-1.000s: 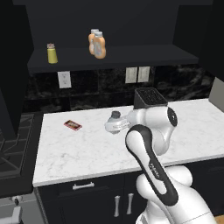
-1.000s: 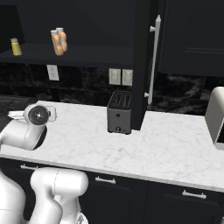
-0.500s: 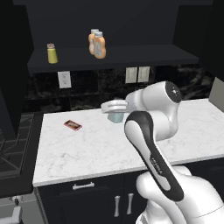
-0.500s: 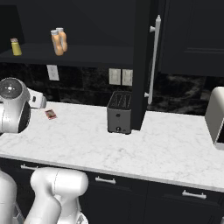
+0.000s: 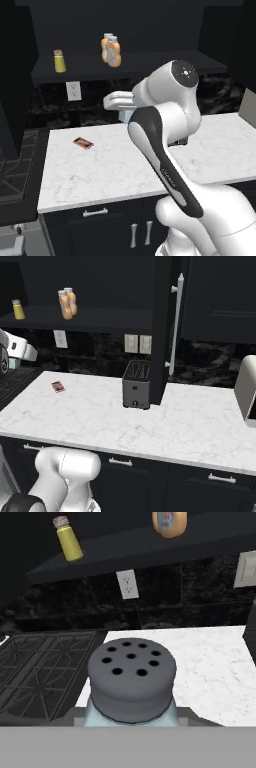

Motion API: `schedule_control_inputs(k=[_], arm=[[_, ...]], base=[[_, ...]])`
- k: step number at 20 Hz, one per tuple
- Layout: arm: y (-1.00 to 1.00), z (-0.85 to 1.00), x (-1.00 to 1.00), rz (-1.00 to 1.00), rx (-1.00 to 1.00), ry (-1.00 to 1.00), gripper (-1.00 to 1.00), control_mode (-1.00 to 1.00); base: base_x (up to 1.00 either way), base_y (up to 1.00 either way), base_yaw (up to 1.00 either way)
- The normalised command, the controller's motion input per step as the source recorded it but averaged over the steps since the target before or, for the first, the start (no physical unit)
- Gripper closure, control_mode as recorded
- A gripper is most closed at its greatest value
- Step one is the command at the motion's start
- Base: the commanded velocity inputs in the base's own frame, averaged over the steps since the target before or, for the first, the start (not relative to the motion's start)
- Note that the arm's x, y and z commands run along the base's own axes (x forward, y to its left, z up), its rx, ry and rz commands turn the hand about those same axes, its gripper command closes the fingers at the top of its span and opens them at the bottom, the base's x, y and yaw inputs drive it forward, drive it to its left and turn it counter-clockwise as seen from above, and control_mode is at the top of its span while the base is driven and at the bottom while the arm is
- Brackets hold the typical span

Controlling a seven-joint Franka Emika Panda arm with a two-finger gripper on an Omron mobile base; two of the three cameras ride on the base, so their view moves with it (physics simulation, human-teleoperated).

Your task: Put the shaker and condiment bottle from the counter next to their counterparts in the cabinet.

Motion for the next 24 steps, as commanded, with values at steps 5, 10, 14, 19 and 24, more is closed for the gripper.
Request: schedule_control_inputs(k=[5,10,14,19,24], arm=[[0.24,0.51,0.01,0.0,-0.14,-0.14,1.0,-1.0],[0.01,0.5,0.16,0.05,-0.02,-0.01,1.0,-1.0],[0.0,0.35,0.43,0.21,0.0,0.0,1.0,-1.0],[0.05,0.01,0.45,0.17,-0.02,-0.09,1.0,-1.0],[0.07,0.0,0.58,0.05,0.0,-0.07,1.0,-1.0]], base=[[0.0,0.0,0.0],[0.0,0.0,0.0],[0.0,0.0,0.0],[0.0,0.0,0.0],[0.0,0.0,0.0]])
